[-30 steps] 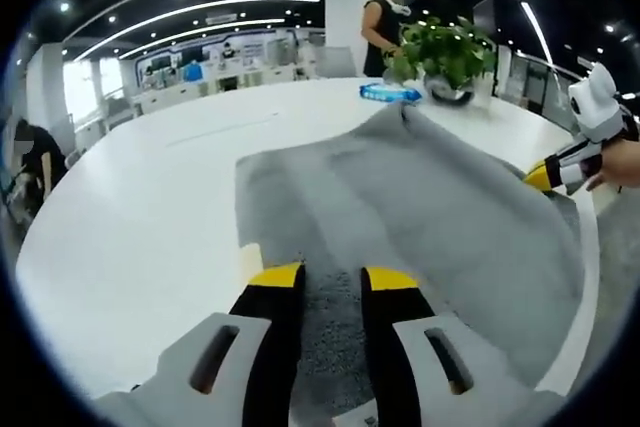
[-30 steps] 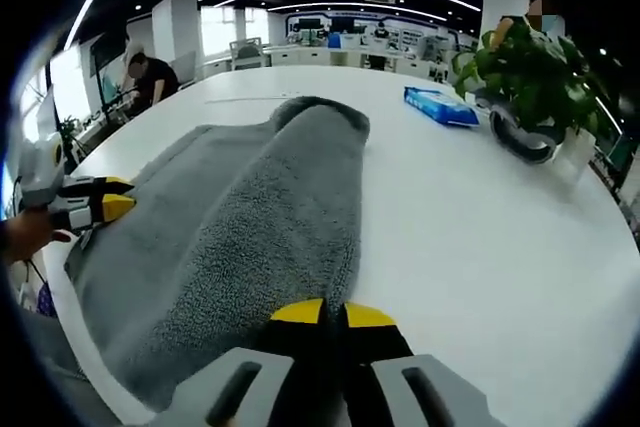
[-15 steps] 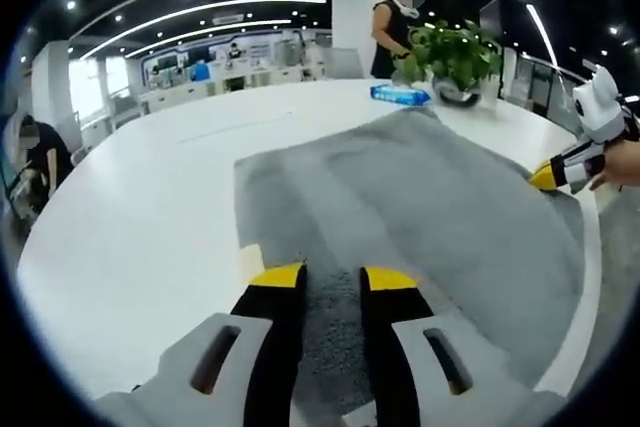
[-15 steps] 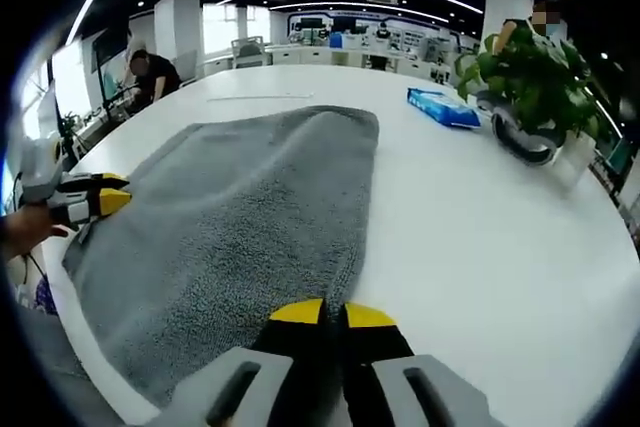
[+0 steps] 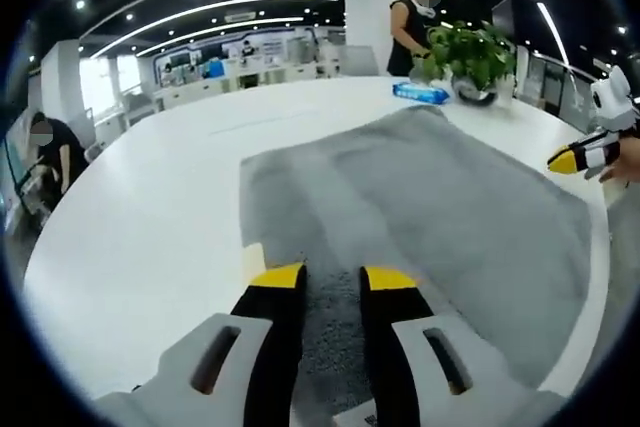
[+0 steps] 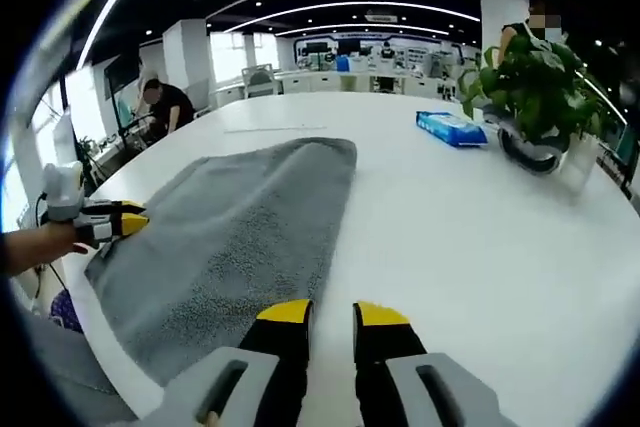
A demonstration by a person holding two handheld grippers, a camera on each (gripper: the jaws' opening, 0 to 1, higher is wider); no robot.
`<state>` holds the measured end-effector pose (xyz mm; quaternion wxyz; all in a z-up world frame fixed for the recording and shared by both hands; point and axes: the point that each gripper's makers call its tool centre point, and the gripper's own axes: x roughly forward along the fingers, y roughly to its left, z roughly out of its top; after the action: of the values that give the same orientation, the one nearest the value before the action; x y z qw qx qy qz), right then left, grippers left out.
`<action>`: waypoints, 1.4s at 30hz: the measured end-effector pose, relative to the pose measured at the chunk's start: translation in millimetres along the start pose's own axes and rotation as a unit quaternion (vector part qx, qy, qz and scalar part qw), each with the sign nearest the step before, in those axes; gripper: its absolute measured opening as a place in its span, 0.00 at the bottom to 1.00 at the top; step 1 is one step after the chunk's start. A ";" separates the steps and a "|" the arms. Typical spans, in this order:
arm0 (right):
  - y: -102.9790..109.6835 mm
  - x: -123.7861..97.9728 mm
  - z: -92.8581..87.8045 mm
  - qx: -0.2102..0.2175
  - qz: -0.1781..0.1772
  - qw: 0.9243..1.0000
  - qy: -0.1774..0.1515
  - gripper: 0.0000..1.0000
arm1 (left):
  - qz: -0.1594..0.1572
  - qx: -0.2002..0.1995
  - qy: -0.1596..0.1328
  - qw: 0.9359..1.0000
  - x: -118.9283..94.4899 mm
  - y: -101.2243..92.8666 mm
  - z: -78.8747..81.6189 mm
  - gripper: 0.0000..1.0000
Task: Open the folded towel by lifting each exposed corner and separating the folded layers until the towel lies flat within the target outline without major curled edges
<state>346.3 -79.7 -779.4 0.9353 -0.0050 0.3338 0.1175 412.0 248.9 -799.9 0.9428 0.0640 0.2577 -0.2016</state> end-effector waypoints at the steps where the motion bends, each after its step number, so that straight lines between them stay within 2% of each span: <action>1: 0.5 -1.2 -0.3 -0.002 0.001 1.000 -0.002 0.13 | 0.000 0.001 0.000 1.000 -0.2 2.5 -0.3 0.21; 8: -4.2 -12.1 -6.0 -0.017 -0.002 1.000 -0.013 0.10 | -0.001 0.020 0.011 1.000 -2.7 22.0 -0.6 0.21; 14: -9.6 -17.7 -7.9 -0.034 -0.018 0.999 -0.025 0.10 | 0.004 0.017 0.019 1.000 -7.0 41.2 -3.6 0.21; 18: -10.1 -17.5 -6.3 -0.031 -0.022 0.999 -0.028 0.10 | 0.005 0.017 0.021 1.000 -10.4 42.4 -3.3 0.21; 22: -12.4 -16.2 -14.8 -0.025 -0.026 0.999 -0.012 0.09 | 0.007 0.014 0.022 1.000 -14.2 45.8 -3.8 0.21; 27: -12.7 -17.7 -11.5 -0.024 -0.026 0.999 -0.020 0.08 | 0.011 0.011 0.028 0.999 -19.1 50.9 -3.8 0.21; 34: -12.4 -17.5 -7.9 -0.021 -0.024 0.999 -0.026 0.08 | 0.037 -0.049 0.044 0.997 -28.1 56.2 -3.1 0.19; 37: -11.7 -18.1 -5.7 -0.025 -0.023 0.999 -0.030 0.08 | 0.053 -0.046 0.033 0.997 -37.7 63.0 0.0 0.19; 42: -11.6 -19.4 -3.1 -0.020 -0.021 0.999 -0.035 0.08 | 0.078 -0.073 0.039 0.994 -55.5 77.7 -9.0 0.20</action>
<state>332.5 -95.4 -770.5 0.9483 -0.0268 0.2987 0.1043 396.4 341.0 -777.9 0.9471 0.0227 0.3021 -0.1057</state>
